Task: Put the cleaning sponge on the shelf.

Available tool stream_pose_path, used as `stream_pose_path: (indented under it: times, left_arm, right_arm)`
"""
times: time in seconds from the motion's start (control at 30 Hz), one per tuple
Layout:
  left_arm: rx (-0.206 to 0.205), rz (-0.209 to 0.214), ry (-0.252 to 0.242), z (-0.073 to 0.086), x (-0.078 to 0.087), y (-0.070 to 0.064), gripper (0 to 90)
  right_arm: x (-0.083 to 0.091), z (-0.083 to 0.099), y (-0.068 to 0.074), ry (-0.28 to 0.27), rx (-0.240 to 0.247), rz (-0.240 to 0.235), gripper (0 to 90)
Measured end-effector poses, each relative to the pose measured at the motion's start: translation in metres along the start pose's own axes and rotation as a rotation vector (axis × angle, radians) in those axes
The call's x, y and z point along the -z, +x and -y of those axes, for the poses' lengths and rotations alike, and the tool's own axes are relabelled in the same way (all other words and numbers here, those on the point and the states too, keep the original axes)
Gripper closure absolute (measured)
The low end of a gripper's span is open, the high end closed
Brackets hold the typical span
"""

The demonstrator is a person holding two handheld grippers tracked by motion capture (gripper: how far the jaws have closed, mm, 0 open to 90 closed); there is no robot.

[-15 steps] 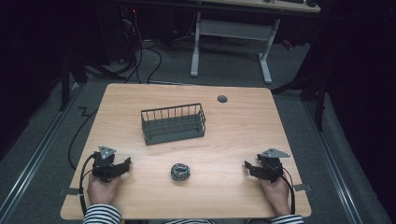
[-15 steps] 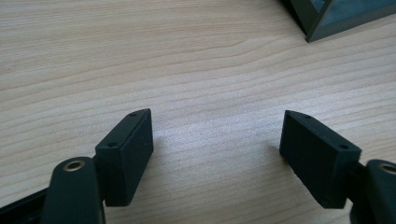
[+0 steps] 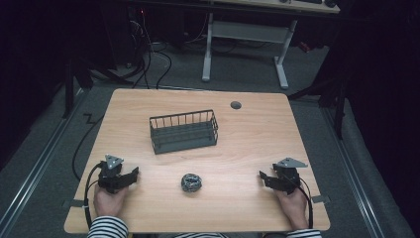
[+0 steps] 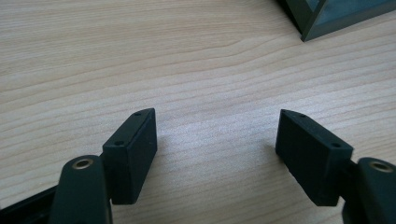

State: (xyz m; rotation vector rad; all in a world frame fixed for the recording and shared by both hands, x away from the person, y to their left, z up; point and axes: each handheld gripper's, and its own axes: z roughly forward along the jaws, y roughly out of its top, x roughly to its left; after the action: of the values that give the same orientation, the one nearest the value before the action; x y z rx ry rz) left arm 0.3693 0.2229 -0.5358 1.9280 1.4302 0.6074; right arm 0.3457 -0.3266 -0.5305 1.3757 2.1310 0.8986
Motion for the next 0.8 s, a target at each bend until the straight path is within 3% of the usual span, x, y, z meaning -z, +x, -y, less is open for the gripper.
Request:
stream_pose_path:
  times: [0.23,0.33,0.7,0.8]
  left_arm:
    - [0.027,0.065,0.016,-0.006,0.002,-0.003,30.1]
    - [0.021,0.077,0.002,-0.010,0.004,-0.006,28.8]
    - [0.016,0.159,-0.029,-0.049,0.020,-0.015,25.2]
    - [-0.008,0.145,-0.006,-0.063,0.022,-0.018,25.0]
  right_arm:
    - [0.000,0.000,0.000,-0.001,0.006,0.000,33.8]
    - [0.000,0.000,0.000,0.000,0.004,0.000,33.8]
    - [0.000,0.000,0.001,-0.001,0.006,0.007,33.4]
    - [0.000,0.000,0.001,-0.002,0.008,0.008,33.1]
